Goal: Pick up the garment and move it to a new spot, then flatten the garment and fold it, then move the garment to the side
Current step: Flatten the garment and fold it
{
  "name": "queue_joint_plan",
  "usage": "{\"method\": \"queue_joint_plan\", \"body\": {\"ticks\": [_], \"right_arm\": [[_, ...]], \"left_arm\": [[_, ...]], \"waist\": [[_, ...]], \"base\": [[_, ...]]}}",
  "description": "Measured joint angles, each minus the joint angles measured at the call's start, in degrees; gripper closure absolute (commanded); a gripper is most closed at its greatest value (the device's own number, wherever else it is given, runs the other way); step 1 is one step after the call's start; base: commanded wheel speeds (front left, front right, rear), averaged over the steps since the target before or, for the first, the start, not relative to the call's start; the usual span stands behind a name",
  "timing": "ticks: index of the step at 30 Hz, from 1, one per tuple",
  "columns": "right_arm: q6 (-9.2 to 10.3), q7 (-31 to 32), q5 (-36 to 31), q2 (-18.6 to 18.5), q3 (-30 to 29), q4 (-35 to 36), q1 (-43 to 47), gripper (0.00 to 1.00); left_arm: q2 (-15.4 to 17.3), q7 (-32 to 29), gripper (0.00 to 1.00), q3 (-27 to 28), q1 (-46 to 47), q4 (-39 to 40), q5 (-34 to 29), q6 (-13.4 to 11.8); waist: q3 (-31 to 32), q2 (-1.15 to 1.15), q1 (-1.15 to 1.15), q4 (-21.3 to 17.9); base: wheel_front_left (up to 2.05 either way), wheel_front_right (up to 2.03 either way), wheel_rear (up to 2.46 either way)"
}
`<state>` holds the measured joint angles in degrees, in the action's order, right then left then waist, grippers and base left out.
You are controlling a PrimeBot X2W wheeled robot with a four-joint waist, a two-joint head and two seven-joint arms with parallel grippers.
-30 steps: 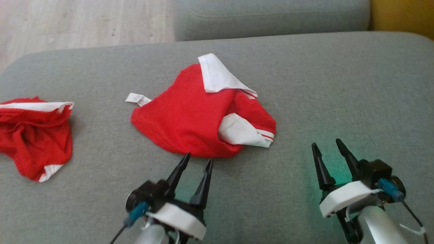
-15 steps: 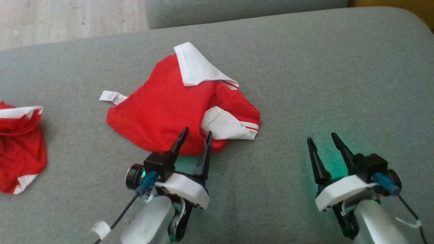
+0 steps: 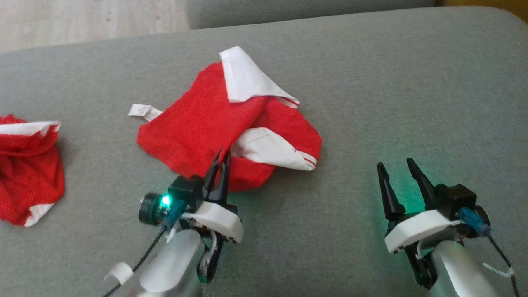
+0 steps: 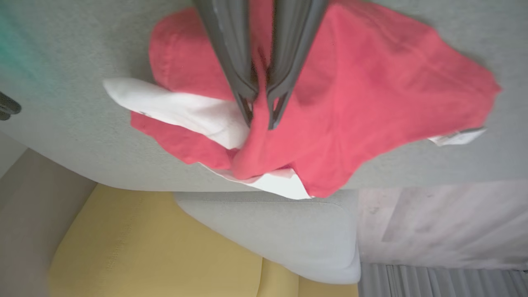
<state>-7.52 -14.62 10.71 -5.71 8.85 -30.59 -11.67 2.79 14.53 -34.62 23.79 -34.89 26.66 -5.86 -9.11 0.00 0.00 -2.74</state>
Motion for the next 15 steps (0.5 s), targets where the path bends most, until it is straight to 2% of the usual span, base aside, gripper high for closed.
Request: {"method": "queue_joint_plan", "body": {"ticks": [3,6,7,8,9,10,15], "right_arm": [[0.0,0.0,0.5,0.3,-0.3,0.0,0.3,0.0],[0.0,0.0,0.8,1.1,-0.3,-0.2,0.7,0.0],[0.0,0.0,0.8,1.1,-0.3,-0.2,0.7,0.0],[0.0,0.0,1.2,1.6,0.0,-0.4,0.7,0.0],[0.0,0.0,1.3,1.7,0.1,-0.4,0.7,0.0],[0.0,0.0,1.3,1.7,0.1,-0.4,0.7,0.0],[0.0,0.0,1.4,1.9,0.5,-0.7,0.7,0.0]], "left_arm": [[1.6,0.0,1.0,1.1,1.7,0.7,-4.7,1.0],[5.2,0.0,1.0,0.4,4.6,1.1,-9.4,3.1],[5.2,0.0,1.0,0.4,4.6,1.1,-9.4,3.1],[7.8,0.0,1.0,-1.0,6.3,0.7,-12.1,4.7],[9.0,0.0,1.0,-1.7,7.0,0.2,-13.3,5.4],[9.0,0.0,1.0,-1.7,7.0,0.2,-13.3,5.4],[14.7,0.0,1.0,-4.2,10.0,-2.4,-17.9,7.5]], "waist": [[0.5,0.0,0.0,1.6],[1.1,0.0,0.0,3.2],[1.1,0.0,0.0,3.2],[1.6,0.0,-0.01,3.9],[1.8,0.0,-0.01,4.2],[1.8,0.0,-0.01,4.2],[2.0,0.0,0.0,4.4]], "base": [[0.0,0.0,0.0],[0.0,0.0,0.0],[0.0,0.0,0.0],[0.0,0.0,0.0],[0.0,0.0,0.0],[0.0,0.0,0.0],[0.0,0.0,0.0]]}}
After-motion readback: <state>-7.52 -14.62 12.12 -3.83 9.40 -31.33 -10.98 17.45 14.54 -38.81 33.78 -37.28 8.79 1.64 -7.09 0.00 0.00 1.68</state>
